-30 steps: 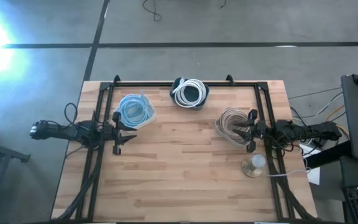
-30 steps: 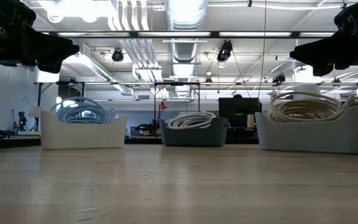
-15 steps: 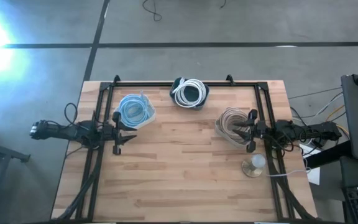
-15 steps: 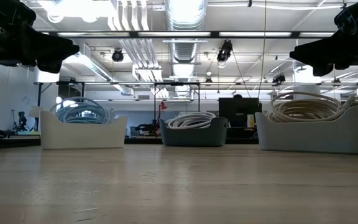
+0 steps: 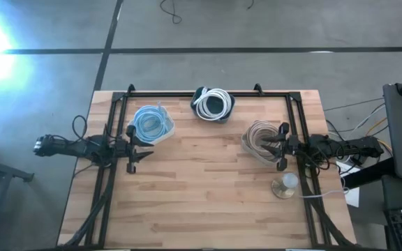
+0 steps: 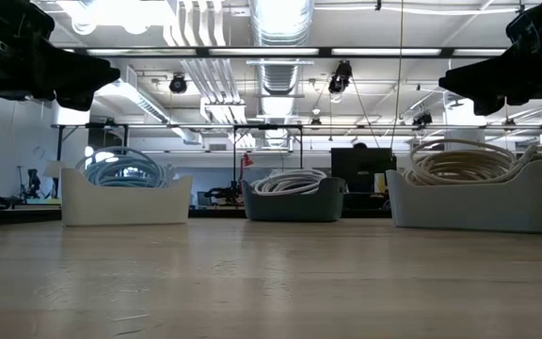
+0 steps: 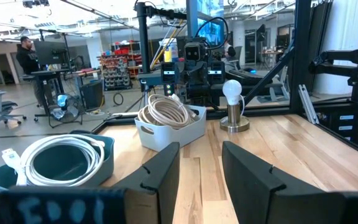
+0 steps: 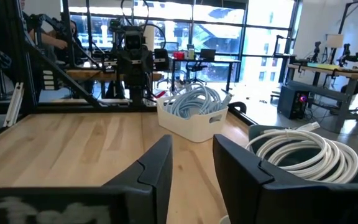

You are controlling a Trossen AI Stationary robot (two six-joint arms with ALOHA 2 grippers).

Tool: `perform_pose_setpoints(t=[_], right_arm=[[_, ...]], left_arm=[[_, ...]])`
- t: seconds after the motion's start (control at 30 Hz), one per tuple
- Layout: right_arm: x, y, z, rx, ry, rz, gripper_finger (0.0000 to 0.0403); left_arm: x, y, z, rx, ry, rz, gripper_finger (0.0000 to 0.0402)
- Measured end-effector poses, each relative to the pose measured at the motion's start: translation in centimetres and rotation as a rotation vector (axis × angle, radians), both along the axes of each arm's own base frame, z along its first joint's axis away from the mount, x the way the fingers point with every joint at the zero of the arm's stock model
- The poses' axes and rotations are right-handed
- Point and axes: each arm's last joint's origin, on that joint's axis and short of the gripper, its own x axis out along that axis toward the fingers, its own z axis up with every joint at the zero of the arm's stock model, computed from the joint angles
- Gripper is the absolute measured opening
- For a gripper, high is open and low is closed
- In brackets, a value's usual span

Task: Pick & Place USB Port
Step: Return to Home Position

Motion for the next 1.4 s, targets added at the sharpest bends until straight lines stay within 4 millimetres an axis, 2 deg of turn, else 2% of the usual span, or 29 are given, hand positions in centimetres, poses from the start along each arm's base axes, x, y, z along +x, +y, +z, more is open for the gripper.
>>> perform_pose_setpoints(t=[0.77, 1.4], right_arm=[[0.00, 0.00, 0.00, 0.000, 0.000, 0.000, 0.0130], [0.00, 0.00, 0.00, 0.000, 0.000, 0.000, 0.0106]], left_arm=[[0.00, 0.00, 0.00, 0.000, 0.000, 0.000, 0.0135], [0.00, 0.00, 0.00, 0.000, 0.000, 0.000, 0.0136]])
